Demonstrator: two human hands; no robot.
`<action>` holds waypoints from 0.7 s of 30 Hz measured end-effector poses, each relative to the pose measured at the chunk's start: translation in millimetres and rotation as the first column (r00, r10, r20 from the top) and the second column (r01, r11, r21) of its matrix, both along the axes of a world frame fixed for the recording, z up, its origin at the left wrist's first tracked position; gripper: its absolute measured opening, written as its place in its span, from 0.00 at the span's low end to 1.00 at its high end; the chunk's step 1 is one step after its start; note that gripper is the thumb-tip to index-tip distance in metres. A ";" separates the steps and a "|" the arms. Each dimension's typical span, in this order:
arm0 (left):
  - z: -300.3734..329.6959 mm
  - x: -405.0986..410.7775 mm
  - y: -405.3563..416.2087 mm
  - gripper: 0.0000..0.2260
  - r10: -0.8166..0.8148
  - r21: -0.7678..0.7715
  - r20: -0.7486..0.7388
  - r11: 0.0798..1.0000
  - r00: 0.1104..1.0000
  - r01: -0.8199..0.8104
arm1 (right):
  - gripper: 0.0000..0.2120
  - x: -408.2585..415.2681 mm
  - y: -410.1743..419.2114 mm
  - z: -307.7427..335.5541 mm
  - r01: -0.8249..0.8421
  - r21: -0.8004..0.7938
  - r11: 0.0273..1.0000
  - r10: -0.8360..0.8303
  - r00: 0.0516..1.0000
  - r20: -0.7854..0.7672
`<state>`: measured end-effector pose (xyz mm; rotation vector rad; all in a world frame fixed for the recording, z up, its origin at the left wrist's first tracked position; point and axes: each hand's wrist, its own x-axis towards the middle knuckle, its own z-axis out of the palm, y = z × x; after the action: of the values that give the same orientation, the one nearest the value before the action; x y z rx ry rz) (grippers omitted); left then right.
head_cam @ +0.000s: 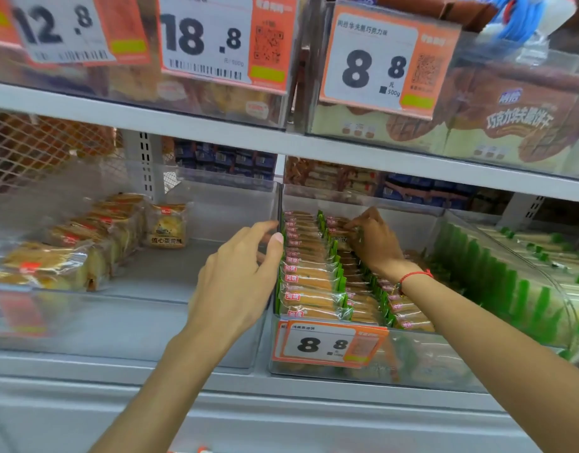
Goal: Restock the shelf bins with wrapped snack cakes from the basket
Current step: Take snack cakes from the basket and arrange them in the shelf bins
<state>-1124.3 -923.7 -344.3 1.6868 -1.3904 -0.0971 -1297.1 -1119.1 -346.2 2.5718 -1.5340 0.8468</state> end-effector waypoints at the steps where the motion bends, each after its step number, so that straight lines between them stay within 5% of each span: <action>1: 0.9 0.3 0.9 0.16 0.007 0.002 0.011 1.000 1.000 -0.007 | 0.14 -0.3 0.9 3.1 0.006 0.029 1.000 -0.006 1.000 -0.015; 6: 3.4 0.9 4.6 0.15 0.018 -0.004 0.017 1.000 1.000 -0.018 | 0.23 -9.8 24.9 20.4 0.066 0.179 0.982 -0.059 0.997 -0.045; 16: 11.6 -33.8 38.7 0.10 0.017 -0.314 -0.208 0.946 0.978 -0.083 | 0.06 -62.2 165.7 38.4 -0.216 0.237 0.947 0.188 0.973 0.137; 21: -8.4 -54.9 95.7 0.03 -0.007 -0.190 -0.069 0.982 0.998 -0.006 | 0.09 -77.6 203.6 11.4 -0.244 -0.005 0.970 0.244 0.968 0.056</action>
<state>-1179.3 -828.0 -352.7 1.5108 -1.3062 -0.0214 -1374.7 -915.5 -334.8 2.8013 -1.2460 0.9448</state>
